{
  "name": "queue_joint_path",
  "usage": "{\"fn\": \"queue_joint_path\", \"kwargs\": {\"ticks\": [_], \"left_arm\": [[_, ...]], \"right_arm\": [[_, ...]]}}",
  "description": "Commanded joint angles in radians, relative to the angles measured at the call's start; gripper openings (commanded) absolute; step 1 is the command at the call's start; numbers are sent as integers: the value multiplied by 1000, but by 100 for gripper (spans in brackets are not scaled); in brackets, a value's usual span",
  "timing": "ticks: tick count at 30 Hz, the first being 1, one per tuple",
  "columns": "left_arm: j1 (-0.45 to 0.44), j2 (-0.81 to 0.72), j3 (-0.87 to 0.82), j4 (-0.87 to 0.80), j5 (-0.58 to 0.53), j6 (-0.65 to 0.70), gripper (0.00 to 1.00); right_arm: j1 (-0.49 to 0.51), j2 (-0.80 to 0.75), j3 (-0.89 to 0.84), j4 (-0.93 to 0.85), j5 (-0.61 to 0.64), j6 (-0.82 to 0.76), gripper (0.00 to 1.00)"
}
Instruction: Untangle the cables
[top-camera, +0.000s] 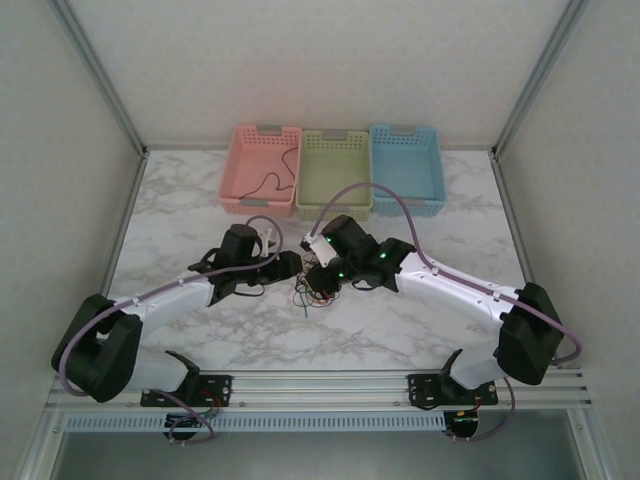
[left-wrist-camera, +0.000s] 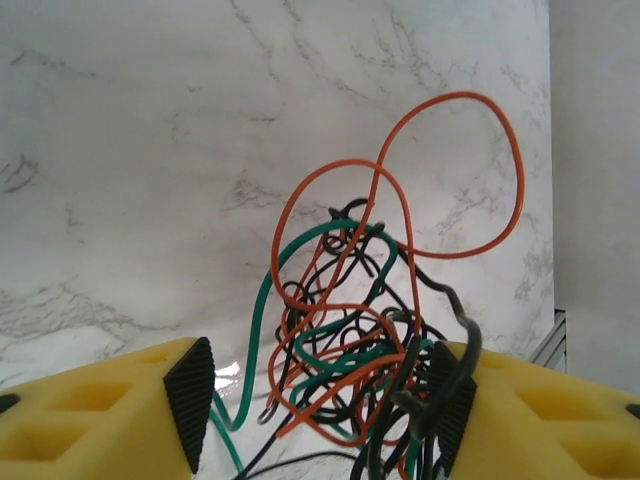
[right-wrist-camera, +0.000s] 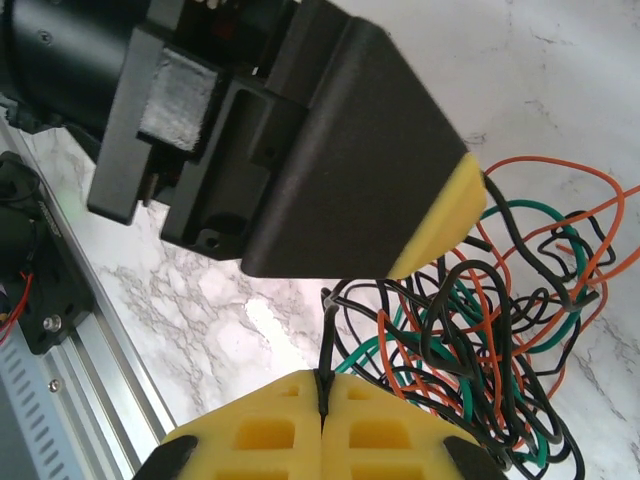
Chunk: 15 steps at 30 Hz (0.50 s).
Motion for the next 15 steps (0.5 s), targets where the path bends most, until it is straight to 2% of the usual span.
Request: {"fn": "queue_joint_path", "kwargs": {"ticks": [1,6,12,13,15], "left_arm": [[-7,21,42,61,42,18,57],[-9,25,48,64,43,19,43],[-9,26,55,38,24,29,6],[-9,21,57,22,7,32,2],[-10,6,61,-31,-43,43,0]], "right_arm": [[7,-27,-5,-7,-22,-10,0],[8,-29,-1,-17,-22,-10,0],[7,-34,7,-35,-12,-18,0],[8,-37,10,-42,-8,-21,0],[7,-48,13,-54,9,-22,0]]}}
